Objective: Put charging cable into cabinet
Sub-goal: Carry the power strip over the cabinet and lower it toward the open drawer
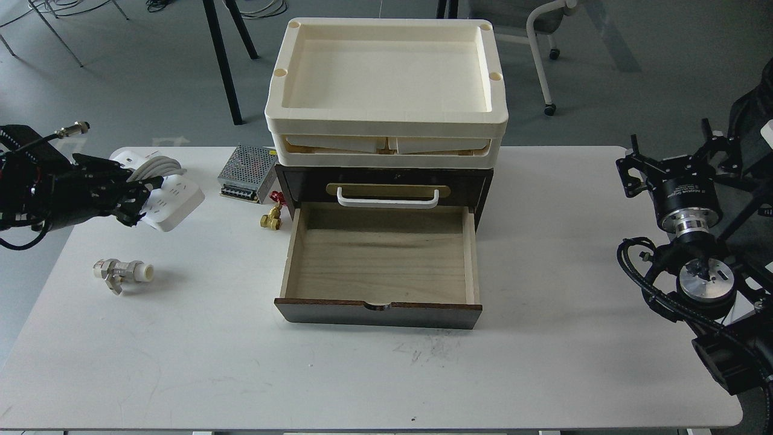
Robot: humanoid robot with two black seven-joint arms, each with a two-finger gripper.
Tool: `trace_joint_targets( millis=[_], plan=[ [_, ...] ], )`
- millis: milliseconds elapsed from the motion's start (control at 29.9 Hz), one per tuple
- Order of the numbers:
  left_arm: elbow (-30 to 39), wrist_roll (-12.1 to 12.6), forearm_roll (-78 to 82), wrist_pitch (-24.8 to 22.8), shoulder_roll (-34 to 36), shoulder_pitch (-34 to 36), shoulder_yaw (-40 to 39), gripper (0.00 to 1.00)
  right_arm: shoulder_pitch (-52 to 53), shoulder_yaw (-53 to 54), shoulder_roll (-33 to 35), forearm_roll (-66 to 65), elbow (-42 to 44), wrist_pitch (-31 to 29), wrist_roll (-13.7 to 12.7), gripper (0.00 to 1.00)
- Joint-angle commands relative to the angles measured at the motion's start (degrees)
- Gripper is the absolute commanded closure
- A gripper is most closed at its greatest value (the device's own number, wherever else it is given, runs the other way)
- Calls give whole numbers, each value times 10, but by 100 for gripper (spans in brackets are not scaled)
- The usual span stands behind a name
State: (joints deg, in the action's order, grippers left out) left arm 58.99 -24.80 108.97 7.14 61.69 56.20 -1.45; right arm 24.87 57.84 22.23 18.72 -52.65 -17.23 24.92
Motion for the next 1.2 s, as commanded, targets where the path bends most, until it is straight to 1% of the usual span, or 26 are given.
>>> trace_joint_targets(
  millis=[0,134,234,334,468,535,569,635,736,769,836,970,1070,1171],
  plan=[
    [9,0,0,1,40,47,0,97,0,-1,0,0,0,-1,0,0],
    [21,-5,0,-3,66,109,-2,97,0,-3,0,0,1,-1,0,0],
    [80,-12,0,-24,91,166,-3,97,0,-2,0,0,1,0,0,0],
    [170,-6,3,-81,106,229,-3,97,0,-1,0,0,1,0,0,0],
    [283,-4,3,-159,99,318,-4,97,0,0,-1,0,2,0,0,0],
    [331,-4,3,-203,77,357,-7,98,0,0,-1,-1,2,0,0,0],
    [349,-3,3,-215,59,365,-8,98,0,-2,-1,-1,2,0,0,0],
    [379,2,3,-227,20,367,-10,98,0,-4,-1,-1,1,1,0,0],
    [403,32,3,-236,-28,367,-9,98,0,-6,-1,-1,1,1,1,0],
    [409,34,3,-240,-49,369,-9,98,0,-6,-1,-1,1,1,1,0],
    [422,32,3,-251,-90,370,-9,97,0,-6,-1,-1,0,1,1,0],
    [422,33,3,-280,-176,365,-7,97,0,-6,-1,-1,0,1,2,0],
    [422,32,2,-304,-216,352,-7,97,0,-5,-1,-1,0,1,2,0],
    [422,28,1,-317,-235,314,-8,97,0,-5,-1,-1,0,1,2,0]
  ],
)
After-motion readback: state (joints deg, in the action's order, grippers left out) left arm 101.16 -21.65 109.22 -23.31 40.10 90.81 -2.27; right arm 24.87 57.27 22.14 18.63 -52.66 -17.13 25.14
